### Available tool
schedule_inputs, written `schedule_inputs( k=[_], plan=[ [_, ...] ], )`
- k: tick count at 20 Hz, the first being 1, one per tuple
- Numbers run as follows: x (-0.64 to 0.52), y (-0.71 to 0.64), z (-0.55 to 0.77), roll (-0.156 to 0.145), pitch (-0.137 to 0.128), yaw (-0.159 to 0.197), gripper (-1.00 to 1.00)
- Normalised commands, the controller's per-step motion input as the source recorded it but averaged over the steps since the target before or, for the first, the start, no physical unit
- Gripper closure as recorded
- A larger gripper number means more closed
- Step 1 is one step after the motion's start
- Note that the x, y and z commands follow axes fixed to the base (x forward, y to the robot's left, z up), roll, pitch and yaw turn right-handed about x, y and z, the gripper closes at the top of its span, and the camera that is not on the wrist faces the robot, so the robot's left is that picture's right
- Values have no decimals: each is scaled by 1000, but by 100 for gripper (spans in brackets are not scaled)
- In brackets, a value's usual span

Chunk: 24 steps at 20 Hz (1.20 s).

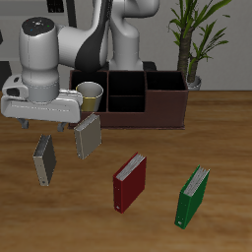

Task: Place the white-yellow mug into the back desk caddy's left compartment and place the right yellow book into the back desk caddy's right compartment

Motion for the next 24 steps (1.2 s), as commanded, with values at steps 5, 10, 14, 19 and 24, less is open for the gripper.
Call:
schedule_inputs(
  k=[5,10,14,19,24],
  plan=[
    [124,-122,-327,-14,19,-31,-100],
    [48,-126,-286,-6,16,-25,-100],
    [-80,37,-276,7,17,-16,-100],
    [-23,-25,-196,-3,18,-25,-100],
    [0,-78,-225,-10,34,-25,-100]
  ],
)
